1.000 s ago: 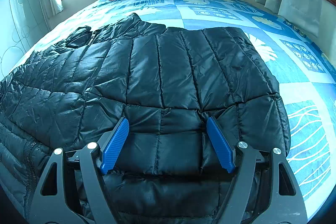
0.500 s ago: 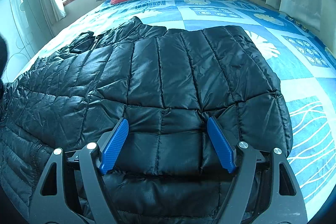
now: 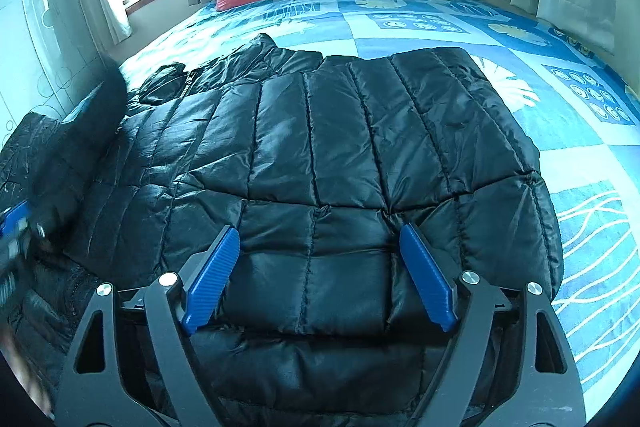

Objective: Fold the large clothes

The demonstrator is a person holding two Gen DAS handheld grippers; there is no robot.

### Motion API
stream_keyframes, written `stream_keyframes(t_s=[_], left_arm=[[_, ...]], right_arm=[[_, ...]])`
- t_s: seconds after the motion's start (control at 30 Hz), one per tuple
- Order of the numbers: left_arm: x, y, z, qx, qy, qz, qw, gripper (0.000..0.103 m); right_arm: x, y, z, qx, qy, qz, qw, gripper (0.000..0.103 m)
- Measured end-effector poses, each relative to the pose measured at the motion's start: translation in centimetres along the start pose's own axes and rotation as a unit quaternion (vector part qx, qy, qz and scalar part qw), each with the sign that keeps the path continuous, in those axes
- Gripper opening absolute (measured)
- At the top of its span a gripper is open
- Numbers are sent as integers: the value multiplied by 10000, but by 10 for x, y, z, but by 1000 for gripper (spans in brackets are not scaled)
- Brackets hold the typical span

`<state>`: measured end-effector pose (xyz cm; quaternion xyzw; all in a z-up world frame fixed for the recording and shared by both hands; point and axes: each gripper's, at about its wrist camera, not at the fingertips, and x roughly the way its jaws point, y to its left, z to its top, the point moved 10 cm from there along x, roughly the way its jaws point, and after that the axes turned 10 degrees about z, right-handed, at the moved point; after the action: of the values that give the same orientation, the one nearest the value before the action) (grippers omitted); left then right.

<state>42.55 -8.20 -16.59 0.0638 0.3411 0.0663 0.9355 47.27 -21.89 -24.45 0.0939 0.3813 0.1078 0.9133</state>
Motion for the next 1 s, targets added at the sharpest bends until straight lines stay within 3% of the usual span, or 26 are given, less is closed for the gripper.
stream_keyframes(t_s=[0.07,0.17,0.3,0.4,0.5,0.63,0.7,0.77,0.87,0.93,1.0], left_arm=[[-12,-4,3,107,-245,3,9996,73],[-27,-7,6,236,-358,-93,9990,73],[-49,15,10,294,-547,-56,9981,73],[-68,59,7,69,-729,173,9972,78],[-76,110,-2,-177,-809,527,9952,78],[-68,178,-20,-509,-567,1026,9918,78],[-64,203,-30,-732,-396,1083,9906,78],[-65,221,-37,-843,-325,1149,9893,78],[-64,243,-41,-817,-330,1264,9881,78],[-64,253,-40,-810,-357,1306,9875,78],[-63,261,-35,-886,-377,1276,9871,78]], right_arm=[[0,1,0,8,-4,9,10000,83],[0,0,0,3,10,-4,10000,83],[-14,1,7,157,-110,-34,9998,82],[-37,33,26,424,-380,510,9971,82],[-29,85,35,161,-190,857,9960,82],[20,122,25,-127,391,617,9972,82],[43,125,16,-21,642,357,9973,81],[43,128,19,-131,488,115,9987,52],[25,127,31,-133,274,261,9992,25],[10,116,43,11,81,341,9994,18],[-12,95,55,207,-152,319,9992,18]])
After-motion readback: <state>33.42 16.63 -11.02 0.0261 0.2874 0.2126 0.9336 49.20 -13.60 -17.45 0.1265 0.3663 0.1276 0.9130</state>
